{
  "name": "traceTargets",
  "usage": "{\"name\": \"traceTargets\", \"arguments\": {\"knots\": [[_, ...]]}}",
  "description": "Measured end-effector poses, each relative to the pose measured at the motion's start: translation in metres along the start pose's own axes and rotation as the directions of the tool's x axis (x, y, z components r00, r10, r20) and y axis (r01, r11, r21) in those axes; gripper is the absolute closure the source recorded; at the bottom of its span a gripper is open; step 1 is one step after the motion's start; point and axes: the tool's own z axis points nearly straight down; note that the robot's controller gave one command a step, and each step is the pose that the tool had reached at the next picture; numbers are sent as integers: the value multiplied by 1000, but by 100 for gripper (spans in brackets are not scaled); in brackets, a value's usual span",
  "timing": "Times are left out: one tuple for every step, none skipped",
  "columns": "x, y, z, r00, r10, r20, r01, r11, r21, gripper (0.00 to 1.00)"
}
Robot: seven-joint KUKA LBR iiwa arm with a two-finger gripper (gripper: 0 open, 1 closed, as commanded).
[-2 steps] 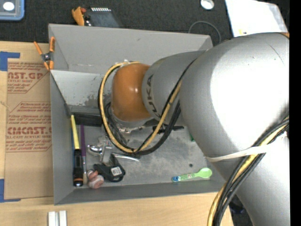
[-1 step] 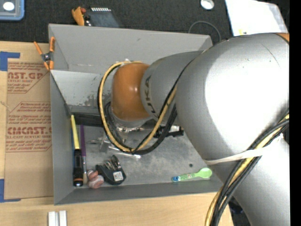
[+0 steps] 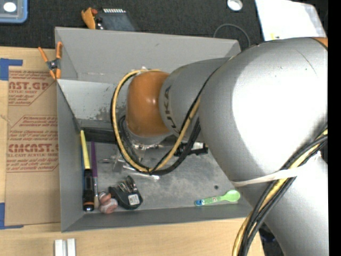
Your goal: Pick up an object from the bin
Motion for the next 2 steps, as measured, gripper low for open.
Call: {"name": "traceTargets", "arguments": {"knots": [[2, -1, -23, 1000, -1, -7, 1, 1000, 4, 100], [1, 0, -56, 1000, -2, -6, 2, 1000, 3, 100]]}}
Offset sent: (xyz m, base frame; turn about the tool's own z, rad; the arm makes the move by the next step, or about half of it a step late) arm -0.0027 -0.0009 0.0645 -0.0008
